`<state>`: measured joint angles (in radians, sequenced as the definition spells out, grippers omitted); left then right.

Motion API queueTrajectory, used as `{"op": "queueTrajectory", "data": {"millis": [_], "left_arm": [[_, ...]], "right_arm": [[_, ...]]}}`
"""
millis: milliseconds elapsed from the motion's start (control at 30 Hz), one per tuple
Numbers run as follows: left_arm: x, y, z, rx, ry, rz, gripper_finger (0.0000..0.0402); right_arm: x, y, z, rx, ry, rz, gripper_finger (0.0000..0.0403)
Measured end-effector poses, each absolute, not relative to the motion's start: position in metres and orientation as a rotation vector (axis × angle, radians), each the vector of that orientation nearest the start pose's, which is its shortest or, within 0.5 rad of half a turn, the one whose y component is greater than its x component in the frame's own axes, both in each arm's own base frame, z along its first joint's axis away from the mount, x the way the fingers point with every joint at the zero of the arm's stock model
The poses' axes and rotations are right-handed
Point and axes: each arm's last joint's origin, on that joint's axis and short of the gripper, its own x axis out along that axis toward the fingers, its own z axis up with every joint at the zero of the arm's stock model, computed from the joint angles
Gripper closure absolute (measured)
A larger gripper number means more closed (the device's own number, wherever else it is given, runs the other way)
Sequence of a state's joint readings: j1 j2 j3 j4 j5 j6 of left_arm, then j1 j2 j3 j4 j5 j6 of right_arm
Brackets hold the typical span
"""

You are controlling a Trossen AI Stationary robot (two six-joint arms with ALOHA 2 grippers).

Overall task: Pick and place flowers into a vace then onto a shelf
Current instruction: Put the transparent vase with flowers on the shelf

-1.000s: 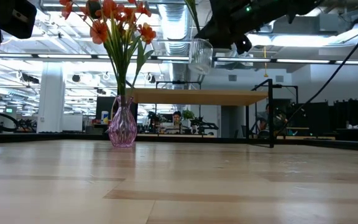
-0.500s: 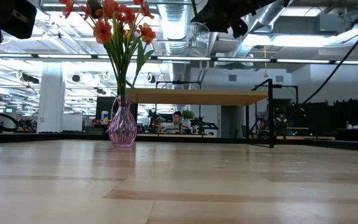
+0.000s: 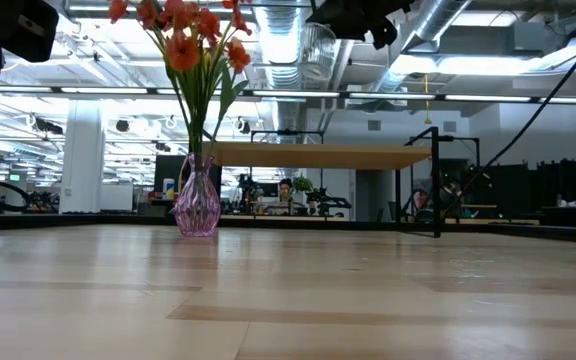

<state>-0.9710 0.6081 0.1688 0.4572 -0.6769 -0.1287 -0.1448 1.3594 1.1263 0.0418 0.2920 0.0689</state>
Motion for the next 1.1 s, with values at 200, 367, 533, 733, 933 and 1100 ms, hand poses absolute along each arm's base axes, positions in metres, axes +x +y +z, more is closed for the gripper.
{"op": "queueTrajectory", "data": {"millis": [200,367,533,733,933,1100], "left_arm": [[0.094,-0.106,0.205,-0.13,0.017,-0.294,0.0223],[0.094,-0.106,0.203,-0.115,0.031,-0.293,0.0223],[0.095,-0.105,0.203,-0.113,0.03,-0.266,0.0223],[0.102,-0.096,0.192,-0.099,0.087,-0.02,0.0223],[0.11,-0.083,0.177,-0.144,0.13,0.262,0.0223],[0.12,-0.076,0.166,-0.149,0.147,0.388,0.0223]], "right_arm": [[0.306,-0.053,0.348,0.053,0.18,-0.439,0.0262],[0.306,-0.053,0.345,0.058,0.211,-0.44,0.0262],[0.305,-0.052,0.344,0.058,0.222,-0.438,0.0262],[0.305,-0.05,0.344,0.051,0.232,-0.433,0.0262],[0.305,-0.05,0.343,0.049,0.236,-0.433,0.0262],[0.305,-0.05,0.342,0.035,0.25,-0.43,0.0262]]}}
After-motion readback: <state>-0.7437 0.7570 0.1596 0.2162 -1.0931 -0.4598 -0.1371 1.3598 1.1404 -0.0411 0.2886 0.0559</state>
